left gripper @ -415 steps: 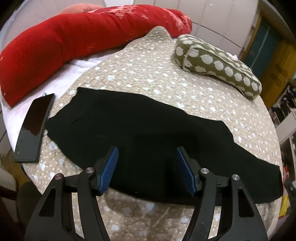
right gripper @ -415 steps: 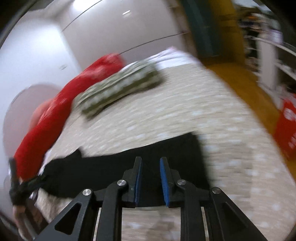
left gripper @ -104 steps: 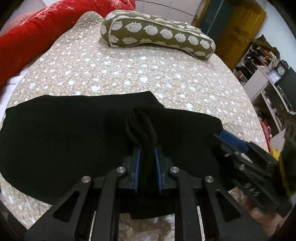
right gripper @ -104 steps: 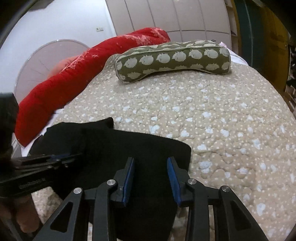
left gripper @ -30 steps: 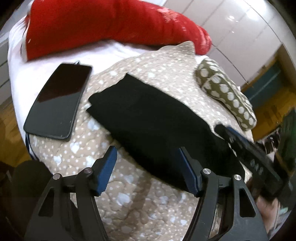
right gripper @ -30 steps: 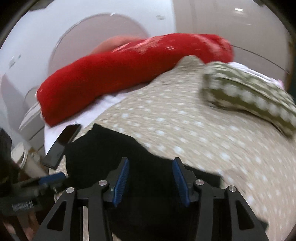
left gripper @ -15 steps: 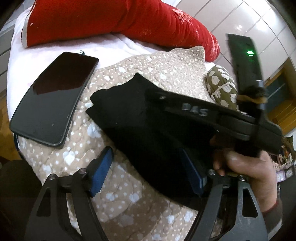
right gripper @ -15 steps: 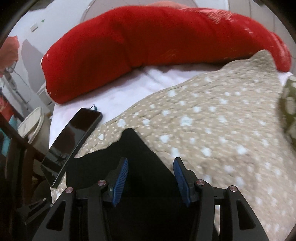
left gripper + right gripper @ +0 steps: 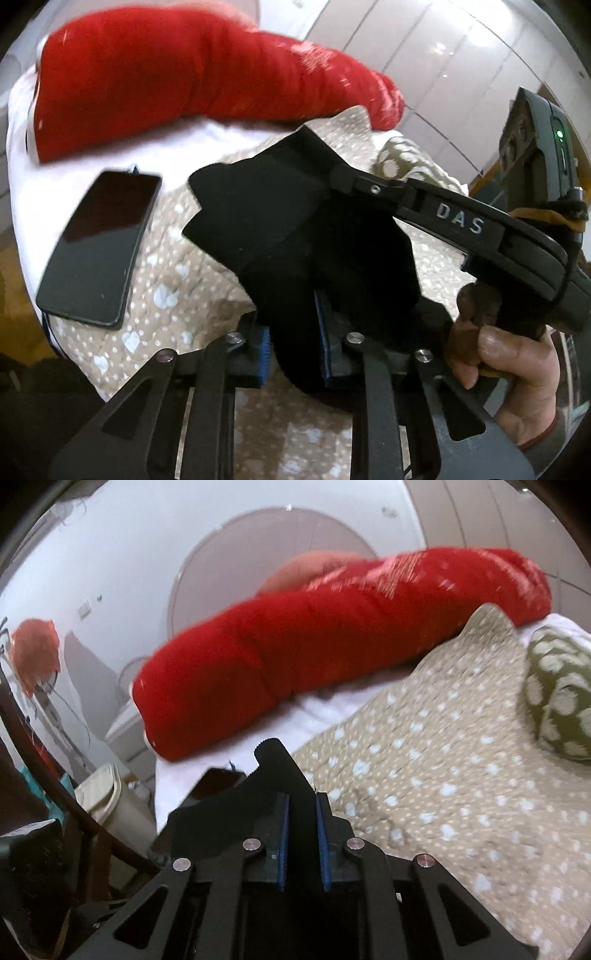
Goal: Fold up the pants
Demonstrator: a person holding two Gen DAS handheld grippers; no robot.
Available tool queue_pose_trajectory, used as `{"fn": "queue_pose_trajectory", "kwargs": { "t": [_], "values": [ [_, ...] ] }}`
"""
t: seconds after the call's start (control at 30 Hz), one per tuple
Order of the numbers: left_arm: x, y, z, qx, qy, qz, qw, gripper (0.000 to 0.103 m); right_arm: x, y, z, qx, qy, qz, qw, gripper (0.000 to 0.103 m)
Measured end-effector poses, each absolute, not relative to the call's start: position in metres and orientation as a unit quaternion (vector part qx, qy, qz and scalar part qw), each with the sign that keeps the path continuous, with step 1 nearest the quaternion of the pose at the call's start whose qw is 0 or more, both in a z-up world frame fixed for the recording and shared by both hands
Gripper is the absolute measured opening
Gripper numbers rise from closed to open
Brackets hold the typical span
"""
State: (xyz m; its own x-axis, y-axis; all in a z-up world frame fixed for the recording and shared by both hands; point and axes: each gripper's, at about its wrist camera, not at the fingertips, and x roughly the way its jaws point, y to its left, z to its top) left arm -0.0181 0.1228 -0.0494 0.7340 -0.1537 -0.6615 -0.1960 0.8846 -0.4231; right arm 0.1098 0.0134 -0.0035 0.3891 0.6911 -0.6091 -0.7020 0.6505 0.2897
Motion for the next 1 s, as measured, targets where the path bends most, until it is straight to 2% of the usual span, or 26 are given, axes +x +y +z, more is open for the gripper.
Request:
{"fn": "queue_pose_trajectory", "kwargs": {
  "t": [0.23, 0.47, 0.67, 0.77, 0.83, 0.87, 0.9, 0.93, 1.0],
  "values": [
    [-0.029, 0.095, -0.016, -0.205, 0.337, -0.017, 0.919, 0.017, 0.082, -0.042, 0.032, 0.028, 0.316, 0.398, 0.861, 0.011],
    [-0.051, 0.025, 0.005, -0.126, 0.314, -0.092, 0.937, 0.017, 0.047, -0.128, 0.046, 0.085, 0.285, 0.358, 0.885, 0.011],
    [-0.053, -0.052, -0.024, -0.039, 0.352, -0.168, 0.920, 0.016, 0.029, -0.207, 0.017, 0.122, 0.322, 0.210, 0.915, 0.011],
    [-0.055, -0.080, -0.044, 0.017, 0.367, -0.175, 0.914, 0.021, 0.029, -0.255, -0.010, 0.192, 0.370, 0.132, 0.899, 0.011],
    [-0.057, -0.083, -0.046, 0.027, 0.370, -0.182, 0.911, 0.024, 0.018, -0.282, -0.022, 0.244, 0.371, 0.121, 0.888, 0.018],
    [-0.059, -0.079, -0.043, 0.023, 0.374, -0.196, 0.906, 0.028, 0.012, -0.290, -0.024, 0.259, 0.366, 0.113, 0.887, 0.032],
    [-0.061, -0.076, -0.038, 0.016, 0.375, -0.211, 0.903, 0.036, 0.005, -0.298, -0.025, 0.273, 0.362, 0.108, 0.885, 0.047],
    [-0.065, -0.071, -0.031, 0.009, 0.370, -0.229, 0.900, 0.044, -0.001, -0.304, -0.026, 0.291, 0.357, 0.108, 0.881, 0.050],
    [-0.074, -0.062, -0.020, 0.012, 0.350, -0.241, 0.905, 0.050, -0.010, -0.314, -0.026, 0.326, 0.346, 0.119, 0.872, 0.051]
  ]
}}
